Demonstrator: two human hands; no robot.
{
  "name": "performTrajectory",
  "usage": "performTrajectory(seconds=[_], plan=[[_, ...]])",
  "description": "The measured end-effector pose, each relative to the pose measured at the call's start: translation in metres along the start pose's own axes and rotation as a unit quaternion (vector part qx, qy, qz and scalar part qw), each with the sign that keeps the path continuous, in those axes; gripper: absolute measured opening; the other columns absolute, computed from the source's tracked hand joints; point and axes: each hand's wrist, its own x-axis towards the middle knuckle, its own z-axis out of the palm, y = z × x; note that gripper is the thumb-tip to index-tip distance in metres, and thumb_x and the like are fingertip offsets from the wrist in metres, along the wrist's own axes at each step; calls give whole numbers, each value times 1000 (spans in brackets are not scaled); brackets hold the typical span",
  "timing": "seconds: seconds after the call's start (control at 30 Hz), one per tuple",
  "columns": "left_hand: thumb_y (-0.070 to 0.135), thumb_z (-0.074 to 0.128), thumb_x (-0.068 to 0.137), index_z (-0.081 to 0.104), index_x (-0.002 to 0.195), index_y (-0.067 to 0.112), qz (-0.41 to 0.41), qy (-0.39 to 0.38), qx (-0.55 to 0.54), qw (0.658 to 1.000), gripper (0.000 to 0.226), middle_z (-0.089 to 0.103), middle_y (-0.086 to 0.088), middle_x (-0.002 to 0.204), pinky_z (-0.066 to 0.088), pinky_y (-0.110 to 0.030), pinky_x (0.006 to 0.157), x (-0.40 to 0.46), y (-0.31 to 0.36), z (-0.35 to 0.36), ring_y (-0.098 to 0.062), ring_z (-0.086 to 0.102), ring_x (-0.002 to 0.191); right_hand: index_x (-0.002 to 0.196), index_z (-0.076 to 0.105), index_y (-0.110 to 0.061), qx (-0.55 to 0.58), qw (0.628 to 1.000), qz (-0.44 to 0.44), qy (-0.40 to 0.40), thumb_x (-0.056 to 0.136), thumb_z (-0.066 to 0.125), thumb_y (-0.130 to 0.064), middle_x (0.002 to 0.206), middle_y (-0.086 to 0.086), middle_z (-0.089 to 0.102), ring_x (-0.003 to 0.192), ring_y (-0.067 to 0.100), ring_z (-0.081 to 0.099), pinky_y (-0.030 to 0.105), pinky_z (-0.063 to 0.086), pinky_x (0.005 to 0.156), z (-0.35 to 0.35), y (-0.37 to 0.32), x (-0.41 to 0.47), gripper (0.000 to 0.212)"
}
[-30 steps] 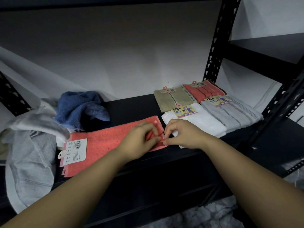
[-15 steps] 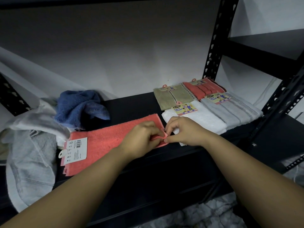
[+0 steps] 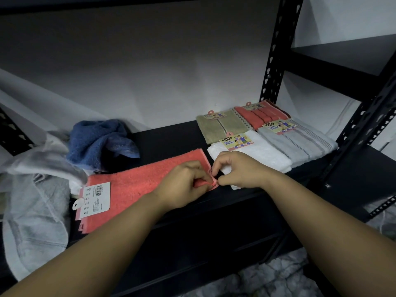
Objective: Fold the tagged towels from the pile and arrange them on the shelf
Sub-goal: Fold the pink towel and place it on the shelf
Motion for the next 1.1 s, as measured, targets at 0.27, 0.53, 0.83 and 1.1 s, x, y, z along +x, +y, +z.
performTrajectory(seconds=[0.27, 0.53, 0.83, 1.1], plan=[[21, 81, 86, 80, 106, 27, 1, 13, -8, 1000, 20, 74, 14, 101, 49, -17, 84, -10, -3, -4, -2, 65, 93, 92, 73, -26, 1, 1000, -5, 30, 85, 82, -20, 97, -13, 74, 99, 2, 66, 24, 52, 91, 8, 3, 2, 12], [18, 73, 92, 77, 118, 22, 16, 24, 59, 998, 26, 75, 9, 120, 51, -23, 101, -39, -7, -15, -6, 67, 112, 101, 73, -35, -70, 997, -37, -2, 89, 75, -15, 104, -7, 63, 100, 7, 61, 24, 50, 90, 8, -6, 1, 24], [16, 64, 83, 75, 125, 26, -25, 5, 117, 993, 45, 73, 12, 126, 51, -26, 105, -86, -27, -42, -4, 65, 120, 72, 74, -30, -177, 984, 6, 13, 86, 76, -38, 87, -17, 65, 84, -2, 61, 32, 47, 89, 19, -21, 7, 16], [0, 70, 85, 71, 130, 26, -72, 19, 76, 994, 52, 66, 11, 134, 34, -8, 112, -149, -50, -74, 4, 55, 128, 73, 72, -29, -213, 977, 14, 0, 86, 81, -39, 91, -14, 65, 86, 1, 61, 36, 52, 88, 20, -35, 2, 19]])
